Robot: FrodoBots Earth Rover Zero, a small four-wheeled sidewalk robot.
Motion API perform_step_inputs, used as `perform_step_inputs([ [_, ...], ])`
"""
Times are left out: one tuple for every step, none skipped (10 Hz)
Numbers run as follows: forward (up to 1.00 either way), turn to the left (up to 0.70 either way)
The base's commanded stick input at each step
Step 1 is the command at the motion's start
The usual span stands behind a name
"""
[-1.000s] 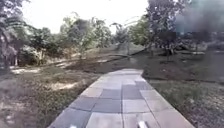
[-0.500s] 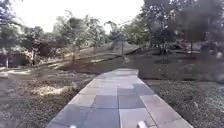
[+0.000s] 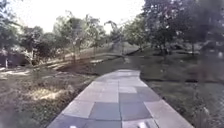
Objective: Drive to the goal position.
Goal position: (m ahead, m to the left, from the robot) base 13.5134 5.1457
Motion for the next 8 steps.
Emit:
perform_step_inputs([
  [0.5, -0.5],
  [0.5, -0.5],
  [0.5, -0.46],
  [0.5, -0.38],
  [0.5, -0.29],
  [0.5, -0.21],
  [0.5, 0.0],
  [0.5, 0.0],
])
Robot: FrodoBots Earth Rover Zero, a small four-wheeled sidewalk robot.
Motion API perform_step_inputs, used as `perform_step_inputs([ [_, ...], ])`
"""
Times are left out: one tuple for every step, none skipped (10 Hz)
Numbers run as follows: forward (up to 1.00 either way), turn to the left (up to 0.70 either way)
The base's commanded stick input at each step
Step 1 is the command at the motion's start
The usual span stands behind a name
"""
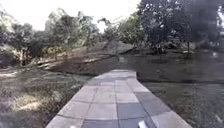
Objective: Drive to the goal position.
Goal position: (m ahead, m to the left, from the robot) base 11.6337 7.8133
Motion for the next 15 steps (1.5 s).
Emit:
perform_step_inputs([
  [0.5, 0.0],
  [0.5, 0.0],
  [0.5, 0.0],
  [0.5, 0.0],
  [0.5, 0.0],
  [0.5, 0.0],
  [0.5, 0.0],
  [0.5, 0.0],
  [0.5, 0.0],
  [0.5, 0.0],
  [0.5, 0.0],
  [0.5, 0.0],
  [0.5, 0.0],
  [0.5, 0.0],
  [0.5, 0.0],
])
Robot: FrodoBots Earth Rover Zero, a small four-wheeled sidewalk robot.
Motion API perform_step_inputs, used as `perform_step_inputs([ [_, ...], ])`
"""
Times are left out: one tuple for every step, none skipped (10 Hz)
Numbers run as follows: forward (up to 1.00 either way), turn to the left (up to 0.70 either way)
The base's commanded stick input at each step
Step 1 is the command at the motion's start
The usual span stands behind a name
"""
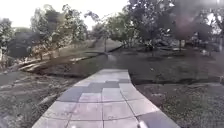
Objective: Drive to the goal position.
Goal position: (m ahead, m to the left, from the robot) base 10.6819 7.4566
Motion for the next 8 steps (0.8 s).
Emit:
perform_step_inputs([
  [0.5, 0.0],
  [0.5, 0.0],
  [0.5, 0.0],
  [0.5, 0.0],
  [0.5, 0.0],
  [0.5, 0.0],
  [0.5, 0.0],
  [0.5, 0.0],
])
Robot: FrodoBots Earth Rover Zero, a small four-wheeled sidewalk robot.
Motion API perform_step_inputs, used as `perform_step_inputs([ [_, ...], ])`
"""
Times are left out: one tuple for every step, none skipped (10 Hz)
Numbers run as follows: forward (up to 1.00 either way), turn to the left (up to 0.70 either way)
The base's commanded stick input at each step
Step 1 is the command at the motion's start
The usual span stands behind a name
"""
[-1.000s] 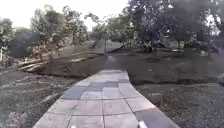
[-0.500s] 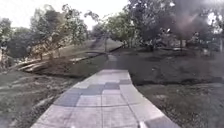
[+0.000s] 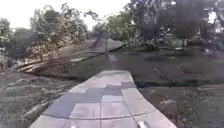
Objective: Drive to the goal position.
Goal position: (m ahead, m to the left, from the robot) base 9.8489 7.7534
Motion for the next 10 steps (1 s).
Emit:
perform_step_inputs([
  [0.5, 0.0],
  [0.5, 0.0],
  [0.5, 0.0],
  [0.5, 0.0],
  [0.5, 0.0],
  [0.5, 0.0],
  [0.5, 0.0],
  [0.5, 0.0],
  [0.5, 0.0],
  [0.5, 0.0],
])
